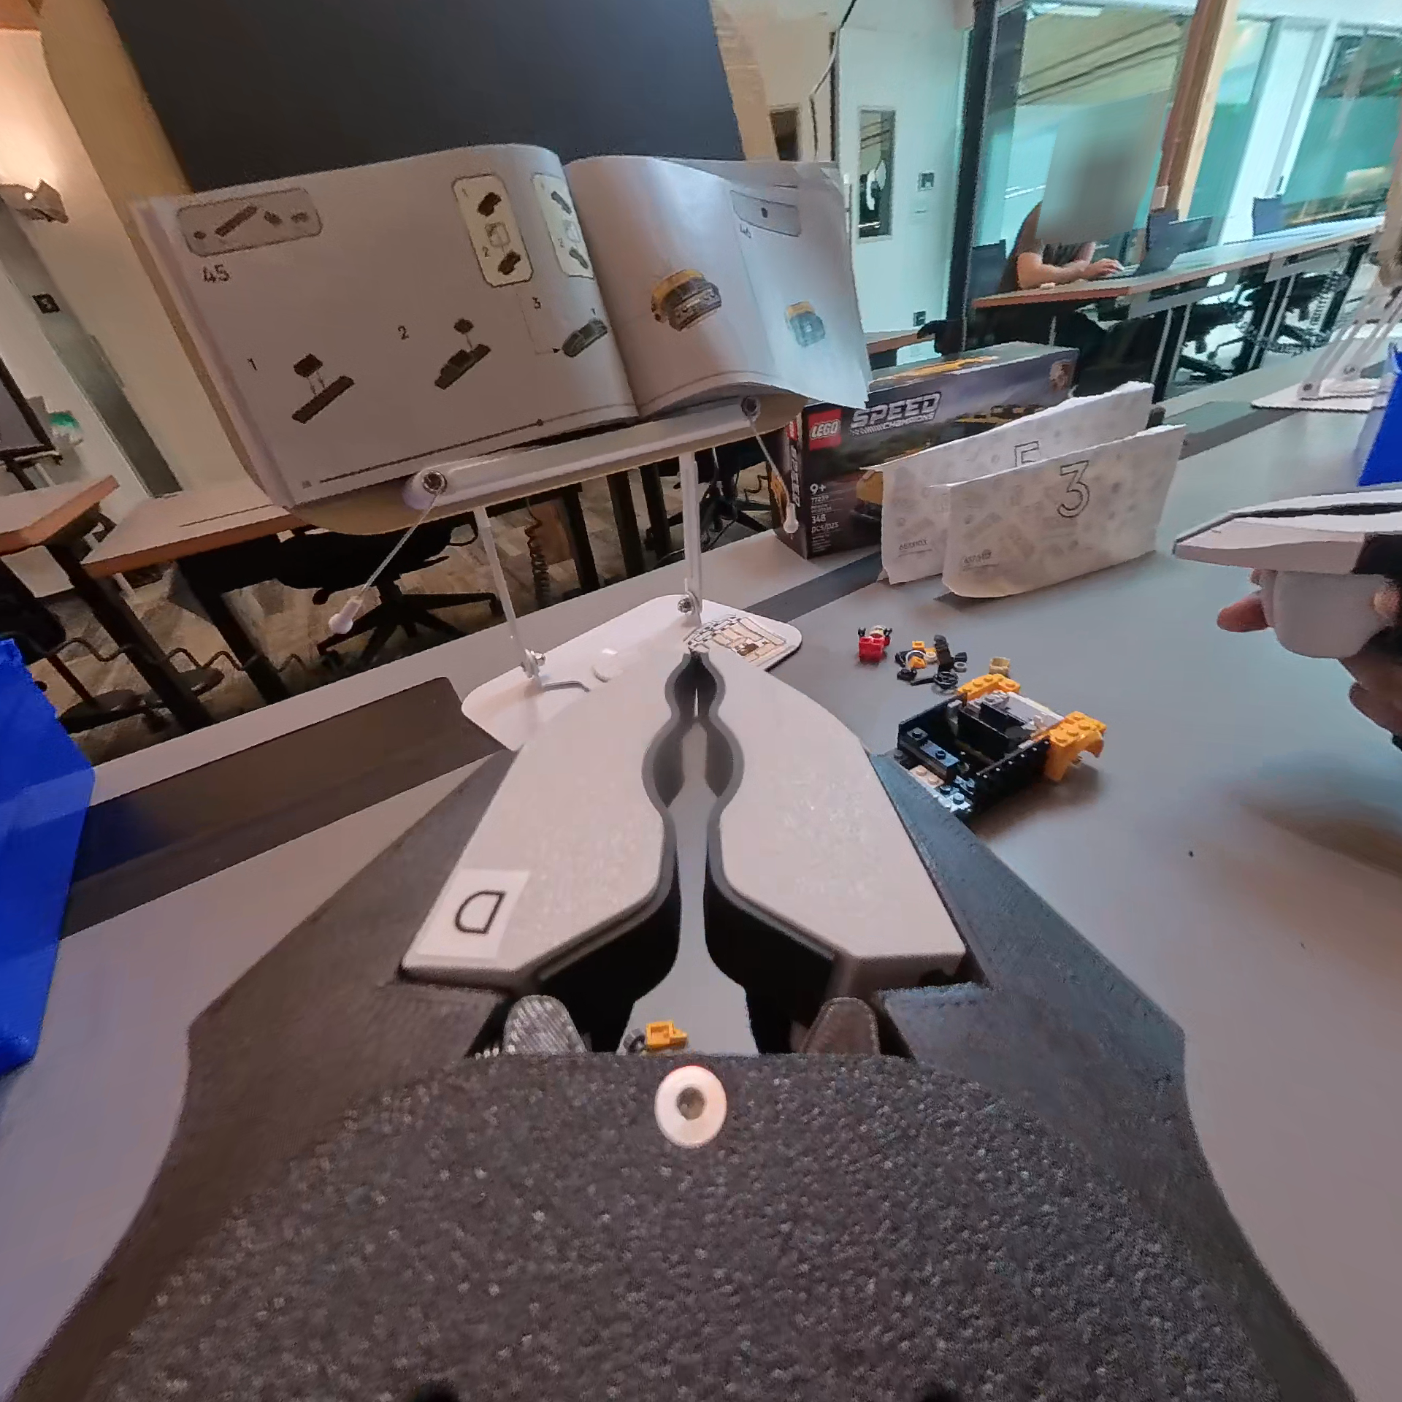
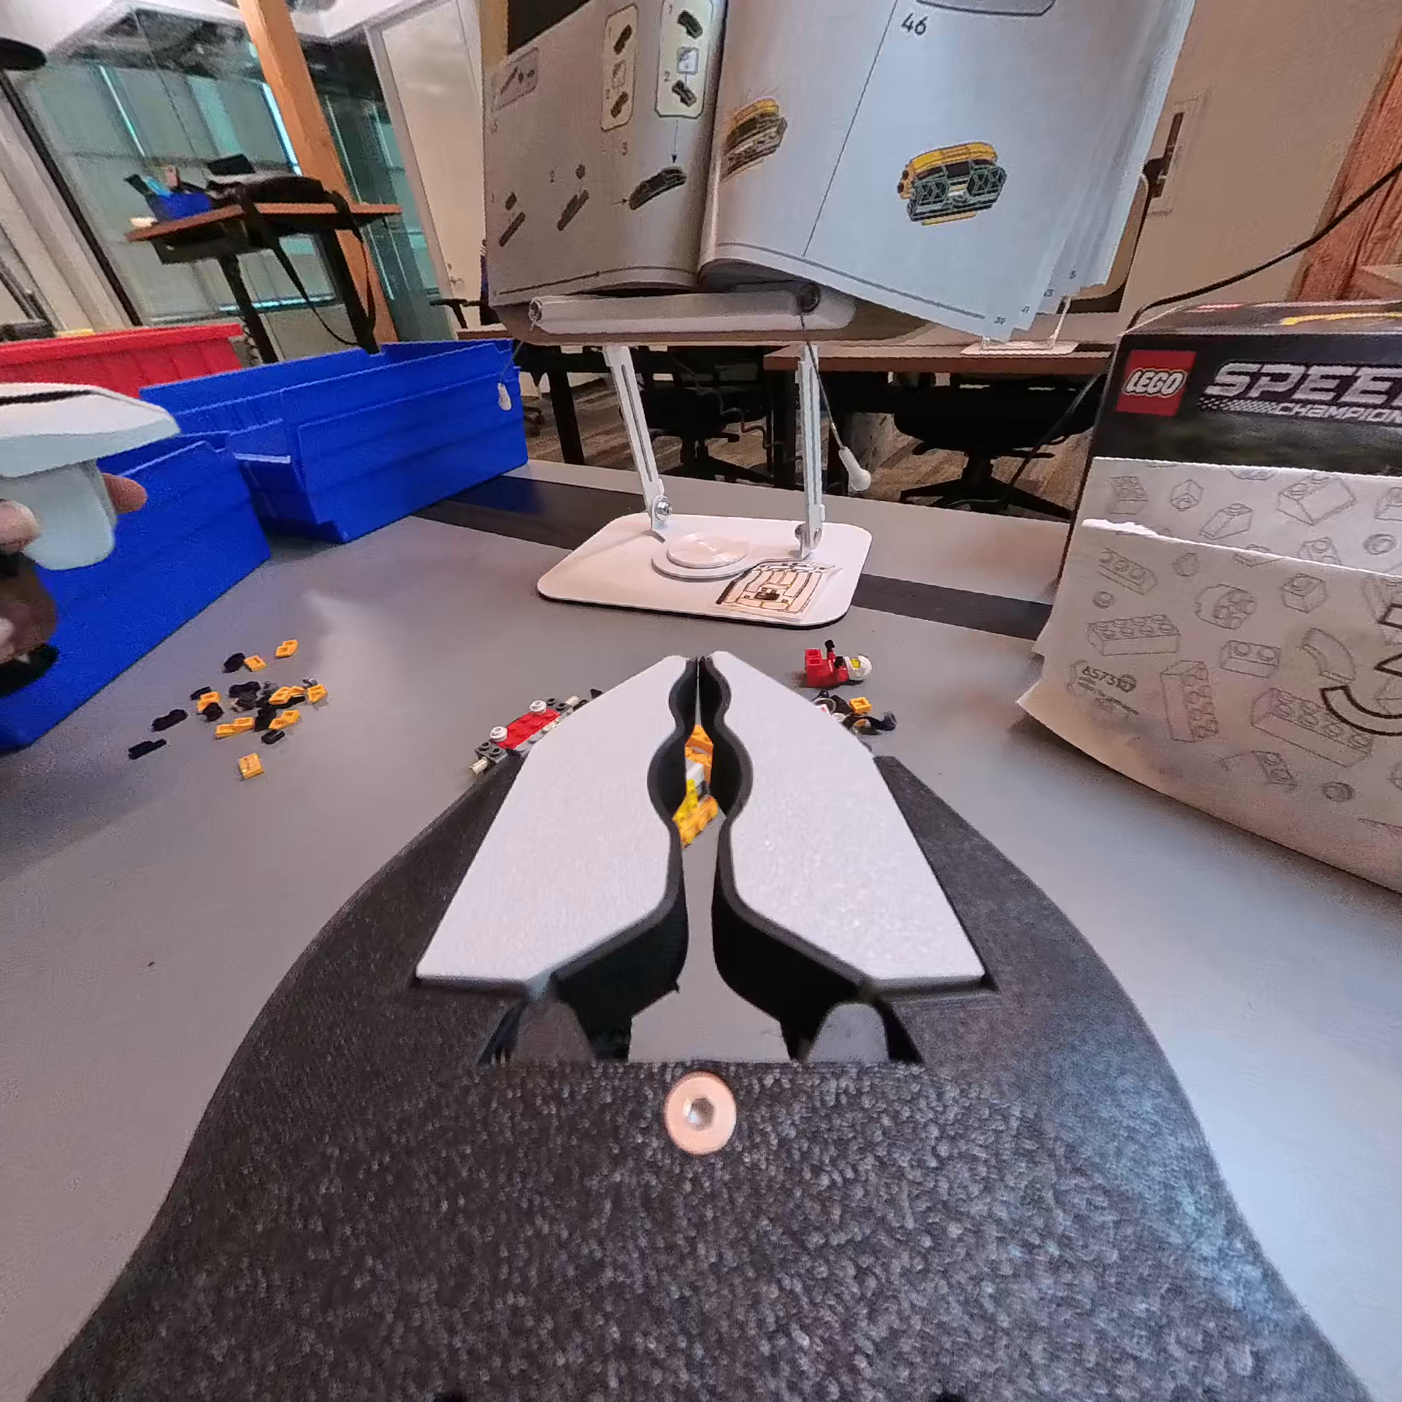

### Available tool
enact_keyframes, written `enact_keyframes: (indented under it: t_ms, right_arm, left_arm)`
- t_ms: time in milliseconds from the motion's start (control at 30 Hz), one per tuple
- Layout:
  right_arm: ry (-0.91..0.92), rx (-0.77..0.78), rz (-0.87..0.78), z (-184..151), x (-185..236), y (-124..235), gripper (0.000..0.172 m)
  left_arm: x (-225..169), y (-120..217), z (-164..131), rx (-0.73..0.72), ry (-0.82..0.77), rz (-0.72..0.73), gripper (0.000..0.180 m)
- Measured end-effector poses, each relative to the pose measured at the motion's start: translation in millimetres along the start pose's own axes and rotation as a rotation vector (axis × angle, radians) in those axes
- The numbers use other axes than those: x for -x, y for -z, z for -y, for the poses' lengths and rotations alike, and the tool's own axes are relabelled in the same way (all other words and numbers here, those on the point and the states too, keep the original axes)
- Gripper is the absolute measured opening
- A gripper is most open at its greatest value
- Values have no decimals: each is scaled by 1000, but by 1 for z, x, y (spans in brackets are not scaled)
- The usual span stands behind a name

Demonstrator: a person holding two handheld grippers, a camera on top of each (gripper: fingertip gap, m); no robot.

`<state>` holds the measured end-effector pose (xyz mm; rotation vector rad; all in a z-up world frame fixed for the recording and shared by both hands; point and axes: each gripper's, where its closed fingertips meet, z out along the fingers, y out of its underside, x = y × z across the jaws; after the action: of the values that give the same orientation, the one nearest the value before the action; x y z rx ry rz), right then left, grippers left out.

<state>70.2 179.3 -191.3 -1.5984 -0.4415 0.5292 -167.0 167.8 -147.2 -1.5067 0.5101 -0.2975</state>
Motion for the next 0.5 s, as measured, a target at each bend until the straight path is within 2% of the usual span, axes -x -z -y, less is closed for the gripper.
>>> enact_keyframes:
  t_ms: [267,400,500]
  right_arm:
    - [-17,10,40,-2,5,0,3]
    - [4,31,65,-8,10,-5,14]
    - [95,53,59,-13,13,-12,26]
  left_arm:
    - [-22,-7,-12,37,-5,-96,0]
    - [-36,-9,-13,42,7,-160,0]
    - [-40,-9,-10,31,48,-188,0]
